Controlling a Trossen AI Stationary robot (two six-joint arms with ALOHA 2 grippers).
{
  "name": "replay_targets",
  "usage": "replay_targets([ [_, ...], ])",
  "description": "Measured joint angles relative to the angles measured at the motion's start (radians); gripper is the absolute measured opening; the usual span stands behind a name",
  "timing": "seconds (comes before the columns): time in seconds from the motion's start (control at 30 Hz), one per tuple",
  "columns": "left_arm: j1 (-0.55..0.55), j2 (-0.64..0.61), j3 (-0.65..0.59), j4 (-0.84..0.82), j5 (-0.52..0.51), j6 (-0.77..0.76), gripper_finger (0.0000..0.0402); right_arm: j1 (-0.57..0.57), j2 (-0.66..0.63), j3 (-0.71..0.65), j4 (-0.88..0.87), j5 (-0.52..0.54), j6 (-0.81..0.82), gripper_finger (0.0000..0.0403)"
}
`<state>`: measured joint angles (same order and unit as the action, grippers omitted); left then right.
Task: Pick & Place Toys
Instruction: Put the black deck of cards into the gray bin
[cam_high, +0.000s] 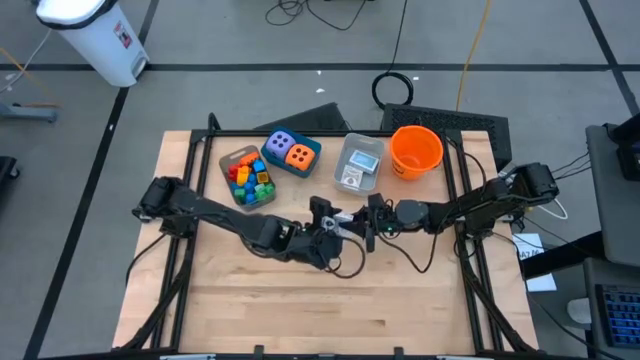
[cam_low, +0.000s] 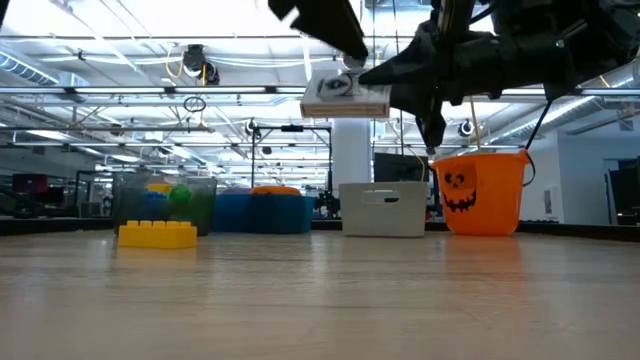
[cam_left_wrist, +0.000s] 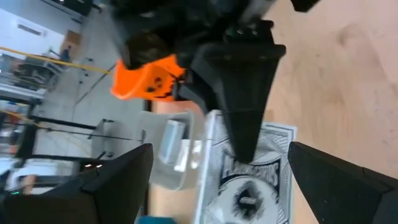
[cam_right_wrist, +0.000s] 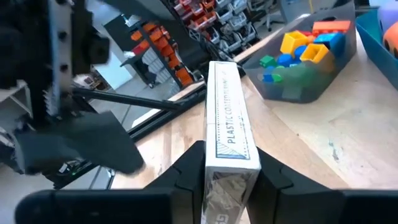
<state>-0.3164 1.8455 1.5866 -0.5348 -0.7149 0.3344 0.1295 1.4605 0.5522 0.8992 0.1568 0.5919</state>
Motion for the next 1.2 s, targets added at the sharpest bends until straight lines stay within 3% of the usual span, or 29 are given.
replay_targets([
  [0.27,-0.076,-0.028,0.142,-0.278,-0.15,-0.104,0.0366,-0.021,-0.001,0.0,0.002,-0.002,-0.097,0.0074],
  [0.63,-0.145,-0.246,0.156,-0.726,-0.08,-0.648,0.0323,-0.222,-0.101,0.002,-0.132,-0.021,-0.171,0.0075],
  [0.8,-0.172,-0.317,0.104,-0.745,-0.063,-0.731,0.0315,-0.376,-0.186,0.014,-0.29,-0.105,-0.19,0.0066],
  [0.97,-0.188,-0.351,0.003,-0.714,-0.073,-0.778,0.0319,-0.491,-0.206,0.102,-0.539,-0.105,-0.261,0.0069],
  [1.2,-0.18,-0.355,-0.2,-0.575,-0.087,-0.789,0.0319,-0.517,-0.118,0.331,-0.917,0.027,-0.444,0.0065],
])
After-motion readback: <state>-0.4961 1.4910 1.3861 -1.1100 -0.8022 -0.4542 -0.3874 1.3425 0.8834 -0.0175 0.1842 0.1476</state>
